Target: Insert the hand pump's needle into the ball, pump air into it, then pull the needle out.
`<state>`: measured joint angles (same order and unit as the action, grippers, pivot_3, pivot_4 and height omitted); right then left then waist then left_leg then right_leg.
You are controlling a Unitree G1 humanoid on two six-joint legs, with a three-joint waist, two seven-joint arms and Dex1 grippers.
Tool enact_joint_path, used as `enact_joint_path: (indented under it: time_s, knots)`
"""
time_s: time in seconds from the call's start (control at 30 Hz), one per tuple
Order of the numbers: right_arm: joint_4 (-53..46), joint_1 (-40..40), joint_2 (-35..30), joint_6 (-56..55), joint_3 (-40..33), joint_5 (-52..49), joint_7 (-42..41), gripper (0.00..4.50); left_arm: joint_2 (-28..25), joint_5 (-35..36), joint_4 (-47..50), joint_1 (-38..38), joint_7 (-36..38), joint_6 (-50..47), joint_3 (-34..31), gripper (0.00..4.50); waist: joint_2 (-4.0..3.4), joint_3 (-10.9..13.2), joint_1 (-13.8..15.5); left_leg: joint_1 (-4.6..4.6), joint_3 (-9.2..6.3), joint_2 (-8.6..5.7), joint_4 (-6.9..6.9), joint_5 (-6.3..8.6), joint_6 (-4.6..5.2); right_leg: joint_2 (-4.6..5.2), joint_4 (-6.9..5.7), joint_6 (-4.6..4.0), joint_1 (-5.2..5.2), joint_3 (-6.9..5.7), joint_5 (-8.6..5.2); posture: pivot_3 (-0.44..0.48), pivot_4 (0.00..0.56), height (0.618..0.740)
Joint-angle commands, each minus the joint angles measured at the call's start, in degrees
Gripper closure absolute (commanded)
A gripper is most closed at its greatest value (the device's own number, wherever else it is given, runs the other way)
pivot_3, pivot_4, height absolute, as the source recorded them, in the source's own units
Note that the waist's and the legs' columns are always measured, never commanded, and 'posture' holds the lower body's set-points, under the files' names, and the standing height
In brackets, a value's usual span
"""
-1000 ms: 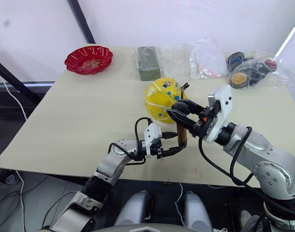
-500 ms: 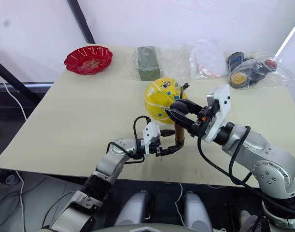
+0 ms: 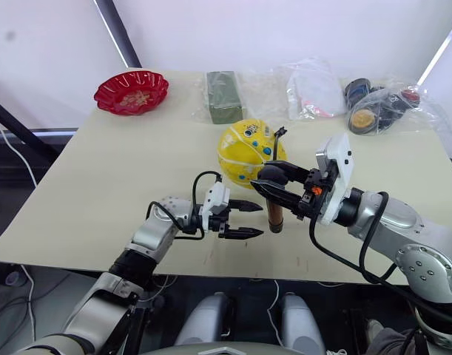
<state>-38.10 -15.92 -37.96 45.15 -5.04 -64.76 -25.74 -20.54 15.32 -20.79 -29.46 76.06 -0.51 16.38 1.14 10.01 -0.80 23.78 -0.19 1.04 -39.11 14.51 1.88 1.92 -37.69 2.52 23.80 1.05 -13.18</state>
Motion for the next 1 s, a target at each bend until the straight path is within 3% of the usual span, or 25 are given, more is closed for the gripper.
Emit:
enact_joint_path:
  time_s: [0.03, 0.37, 0.63, 1.0]
  knots:
    - [-0.59, -0.51, -1.45, -0.41, -1.75, -1.91, -3.89, 2.48, 0.92, 0.79, -3.19, -2.77, 5.37, 2.55, 0.28, 1.23, 0.00, 0.00, -0.16, -0.01, 0.01, 0.00, 0.00, 0.00, 0.00, -0.01, -0.01, 0.00, 0.00, 0.01, 0.00, 0.000, 0.150, 0.740]
    - [0.93, -2.33, -3.83, 0.69, -1.20, -4.17, -10.56, 2.48, 3.42, -1.36, -16.16, -10.85, 16.17, 8.88, 2.17, 1.23, 0.05, 0.03, -1.61, -0.01, 0.25, 0.01, -0.01, 0.08, 0.14, -0.01, 0.02, 0.05, 0.07, 0.26, 0.03, 0.000, 0.150, 0.740]
    - [1.40, -3.53, -4.46, 1.64, -0.88, -5.01, -13.19, 2.48, 3.34, 1.66, -24.74, -16.20, 16.44, 13.71, 8.79, 1.23, 0.11, 0.06, -1.76, -0.03, 0.53, 0.04, -0.02, 0.17, 0.27, -0.02, 0.02, 0.14, 0.18, 0.50, 0.07, 0.000, 0.150, 0.740]
    - [0.58, -3.12, -4.56, 2.20, -1.16, -5.38, -12.89, 2.48, 2.04, 8.91, -23.38, -17.39, 16.44, 14.69, 16.70, 1.23, 0.12, 0.07, -2.00, -0.03, 1.20, 0.11, -0.04, 0.28, 0.46, -0.05, 0.00, 0.36, 0.48, 1.18, 0.20, 0.000, 0.150, 0.740]
